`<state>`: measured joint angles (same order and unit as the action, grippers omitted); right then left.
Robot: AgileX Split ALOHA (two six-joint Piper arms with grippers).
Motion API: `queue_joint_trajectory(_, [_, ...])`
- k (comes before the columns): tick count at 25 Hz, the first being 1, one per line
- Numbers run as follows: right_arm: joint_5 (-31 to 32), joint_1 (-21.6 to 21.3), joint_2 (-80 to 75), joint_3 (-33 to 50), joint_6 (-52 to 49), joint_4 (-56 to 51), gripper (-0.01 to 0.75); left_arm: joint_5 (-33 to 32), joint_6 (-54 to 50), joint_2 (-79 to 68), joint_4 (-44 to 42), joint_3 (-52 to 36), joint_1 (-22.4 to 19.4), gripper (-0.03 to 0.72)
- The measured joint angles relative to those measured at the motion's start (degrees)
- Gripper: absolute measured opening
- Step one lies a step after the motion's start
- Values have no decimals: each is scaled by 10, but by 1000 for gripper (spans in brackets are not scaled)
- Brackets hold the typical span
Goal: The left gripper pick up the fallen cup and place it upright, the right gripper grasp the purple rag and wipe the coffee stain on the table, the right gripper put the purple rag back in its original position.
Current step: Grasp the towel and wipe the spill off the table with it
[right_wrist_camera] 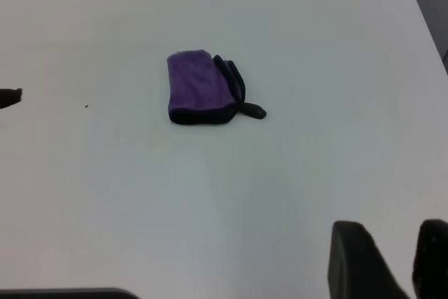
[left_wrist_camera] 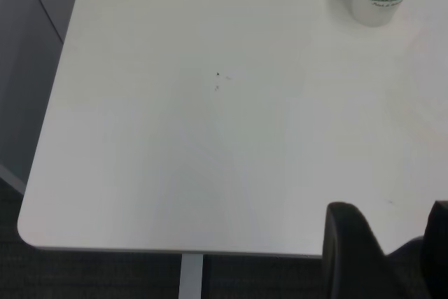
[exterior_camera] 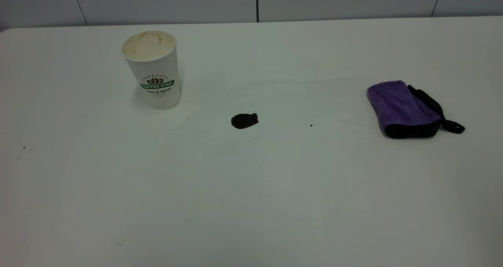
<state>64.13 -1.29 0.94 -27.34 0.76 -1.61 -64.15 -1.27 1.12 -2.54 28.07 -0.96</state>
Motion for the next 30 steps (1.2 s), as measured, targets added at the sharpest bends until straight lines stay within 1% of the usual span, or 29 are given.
queue_joint_trajectory(3, [-1, 0, 0, -1, -16, -5, 242, 0, 0, 0, 0, 0, 0, 284])
queue_joint_trajectory(5, [-1, 0, -8, -13, -41, -6, 274, 0, 0, 0, 0, 0, 0, 284])
queue_joint_trajectory(7, [-14, 0, -46, -44, -52, 0, 345, 0, 0, 0, 0, 0, 0, 284])
queue_joint_trajectory(10, [-54, 0, -154, -98, -48, 20, 514, 0, 0, 0, 0, 0, 0, 284])
queue_joint_trajectory(12, [-86, 0, -245, -131, -35, 29, 643, 0, 0, 0, 0, 0, 0, 284])
queue_joint_trajectory(13, [-102, 0, -298, -148, -29, 32, 685, 0, 0, 0, 0, 0, 0, 284])
queue_joint_trajectory(14, [-118, 0, -351, -164, -24, 32, 705, 0, 0, 0, 0, 0, 0, 284])
queue_joint_trajectory(16, [-142, 0, -449, -192, -18, 32, 725, 0, 0, 0, 0, 0, 0, 284])
queue_joint_trajectory(19, [-181, 3, -590, -229, -3, 30, 728, 0, 1, 0, 0, 0, 0, 284])
queue_joint_trajectory(25, [-284, 25, -824, -288, 21, 30, 728, 0, 1, 0, 0, 0, 0, 284])
queue_joint_trajectory(30, [-321, 55, -989, -346, 22, 42, 728, 0, 2, 0, 0, 0, 0, 284])
